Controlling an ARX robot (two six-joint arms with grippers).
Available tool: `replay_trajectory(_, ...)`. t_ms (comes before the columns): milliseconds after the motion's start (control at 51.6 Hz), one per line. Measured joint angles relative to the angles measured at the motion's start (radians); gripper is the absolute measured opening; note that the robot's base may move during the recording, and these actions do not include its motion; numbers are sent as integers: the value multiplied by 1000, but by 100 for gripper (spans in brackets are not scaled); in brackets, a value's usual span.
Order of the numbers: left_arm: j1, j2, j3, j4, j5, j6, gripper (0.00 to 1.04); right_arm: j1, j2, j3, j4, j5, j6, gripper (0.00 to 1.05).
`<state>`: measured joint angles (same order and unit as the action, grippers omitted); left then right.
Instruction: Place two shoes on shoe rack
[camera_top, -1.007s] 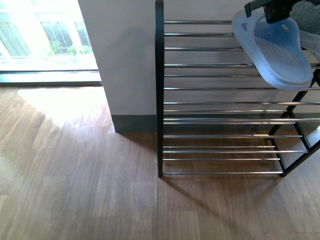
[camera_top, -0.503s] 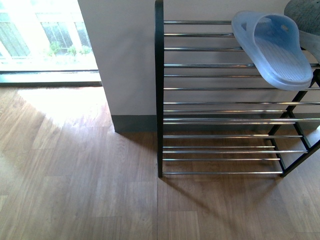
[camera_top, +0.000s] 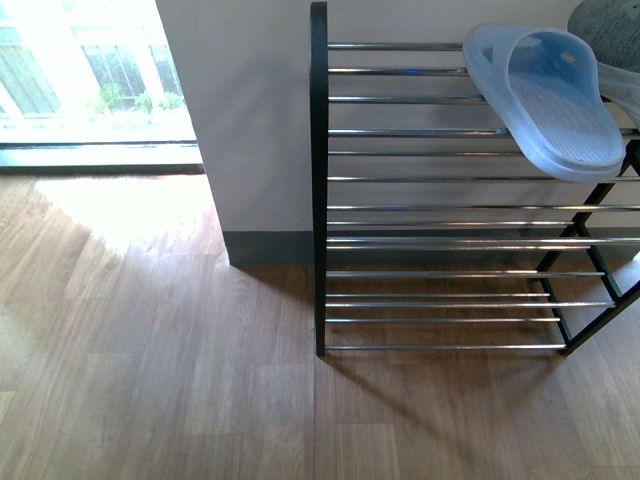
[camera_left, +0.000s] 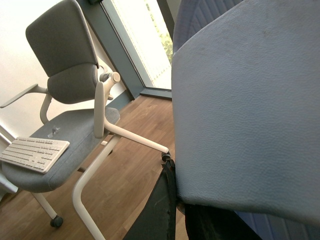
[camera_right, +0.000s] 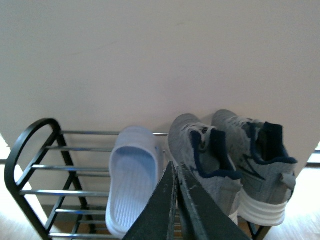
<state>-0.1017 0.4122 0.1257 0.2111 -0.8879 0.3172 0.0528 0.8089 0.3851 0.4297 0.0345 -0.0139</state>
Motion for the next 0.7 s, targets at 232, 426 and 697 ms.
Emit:
replay_trajectory(232, 0, 0, 0, 0, 0, 0, 2, -50, -113, -160, 29, -33, 3, 1)
replay_trajectory(426, 0, 0, 0, 0, 0, 0, 2, -50, -187, -227, 26, -32, 3, 1)
replay_trajectory(697, 0, 0, 0, 0, 0, 0, 2, -50, -314, -303, -26, -32, 3, 1)
